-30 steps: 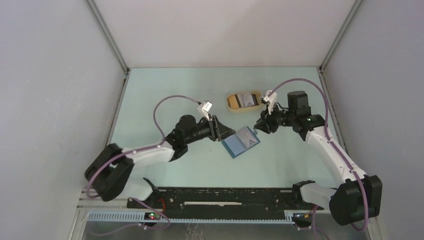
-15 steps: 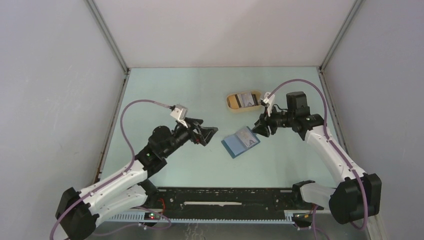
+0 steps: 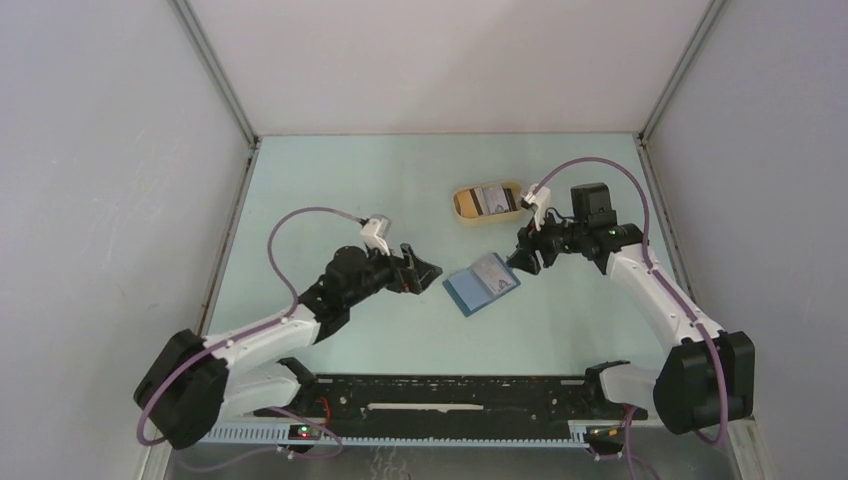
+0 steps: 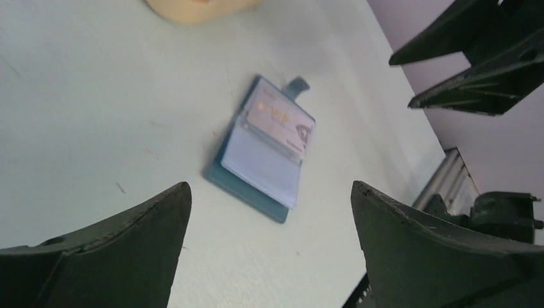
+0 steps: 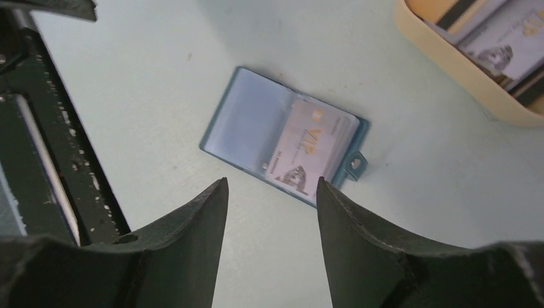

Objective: Put the credit cards into the card holder
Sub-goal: Close the card holder at the center of the board.

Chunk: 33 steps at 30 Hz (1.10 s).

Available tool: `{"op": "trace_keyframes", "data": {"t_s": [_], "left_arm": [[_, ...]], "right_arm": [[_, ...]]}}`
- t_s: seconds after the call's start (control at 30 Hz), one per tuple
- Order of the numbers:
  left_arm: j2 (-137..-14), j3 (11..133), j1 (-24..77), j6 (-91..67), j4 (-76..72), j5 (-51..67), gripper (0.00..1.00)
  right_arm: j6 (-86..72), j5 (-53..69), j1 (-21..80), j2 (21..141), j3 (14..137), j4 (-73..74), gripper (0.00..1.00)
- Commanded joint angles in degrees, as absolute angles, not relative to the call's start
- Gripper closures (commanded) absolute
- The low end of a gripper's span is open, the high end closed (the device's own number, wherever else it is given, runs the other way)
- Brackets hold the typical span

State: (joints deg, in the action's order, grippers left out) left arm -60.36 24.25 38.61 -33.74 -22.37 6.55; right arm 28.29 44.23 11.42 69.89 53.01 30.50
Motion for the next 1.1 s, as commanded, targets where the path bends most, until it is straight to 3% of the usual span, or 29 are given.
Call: {"op": "trace_keyframes", "data": {"t_s": [0.0, 0.37, 0.63, 1.07], "left_arm": [[-67.67, 23.35, 39.07, -41.25, -31.65, 14.46, 0.03], [-80.42, 31.11, 51.77, -40.15, -28.27, 0.30, 0.16], [-82.13, 31.65, 52.23, -41.22, -30.54, 0.17, 0.23], [-82.68, 31.29, 52.25, -40.83, -31.30, 0.15, 0.25]], "right_arm": [[26.02, 37.19, 11.43, 72.95, 54.76, 28.41, 0.38], [20.97, 34.05, 18.17, 87.59, 59.56, 32.72, 0.40], [16.72, 31.00, 17.92, 94.32, 62.25, 33.63, 0.42], [15.86, 28.79, 17.28, 98.79, 63.19, 34.80, 0.44]]}}
